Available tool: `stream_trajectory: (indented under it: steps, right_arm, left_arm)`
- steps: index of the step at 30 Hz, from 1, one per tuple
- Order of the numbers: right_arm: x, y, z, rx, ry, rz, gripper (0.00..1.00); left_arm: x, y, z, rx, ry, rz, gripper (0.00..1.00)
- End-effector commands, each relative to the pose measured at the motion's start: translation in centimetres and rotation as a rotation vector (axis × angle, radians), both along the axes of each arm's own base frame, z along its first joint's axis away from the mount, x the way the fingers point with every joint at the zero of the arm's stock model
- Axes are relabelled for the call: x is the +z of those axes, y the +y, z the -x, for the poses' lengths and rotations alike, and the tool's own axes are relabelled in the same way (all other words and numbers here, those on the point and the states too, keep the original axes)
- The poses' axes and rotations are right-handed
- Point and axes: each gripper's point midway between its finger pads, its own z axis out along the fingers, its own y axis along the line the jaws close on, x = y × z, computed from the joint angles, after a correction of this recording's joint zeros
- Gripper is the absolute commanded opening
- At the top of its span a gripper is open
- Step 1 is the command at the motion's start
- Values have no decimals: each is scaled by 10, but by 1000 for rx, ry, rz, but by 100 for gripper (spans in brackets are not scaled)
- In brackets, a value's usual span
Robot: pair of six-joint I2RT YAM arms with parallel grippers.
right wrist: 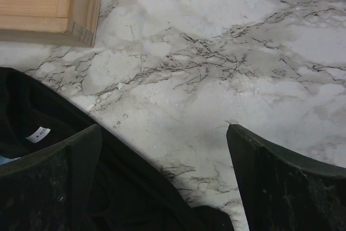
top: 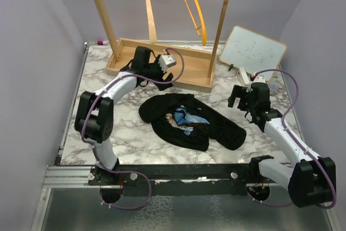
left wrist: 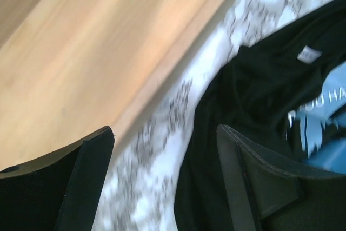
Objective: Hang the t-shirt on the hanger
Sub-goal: Pick up the T-shirt from the center of the board.
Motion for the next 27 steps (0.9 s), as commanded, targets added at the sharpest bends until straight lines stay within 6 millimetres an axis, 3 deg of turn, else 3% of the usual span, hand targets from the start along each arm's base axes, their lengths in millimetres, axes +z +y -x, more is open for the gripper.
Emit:
stream_trajectory:
  steps: [1,5,8,12,21,27]
  right_arm:
    - [15,6,4,16,-23,-33,99]
    - [19,5,10,13,-33,-41,99]
    - [22,5,13,14,-31,-40,99]
    - [23,6,17,24,-26,-43,99]
    - [20,6,22,31,-11,-40,99]
    - [18,7,22,36,0,-42,99]
  left_arm:
    - [6,-63,-2,-223,-1,39,79]
    - [-4,-100,-10,-301,16,52,73]
    - [-19,-111,-1,-351,54,44,66]
    - [-36,-112,13,-395,94,33,54]
    - [-59,-116,40,-481,171,19,51]
    - [-83,-119,44,-494,202,-8,51]
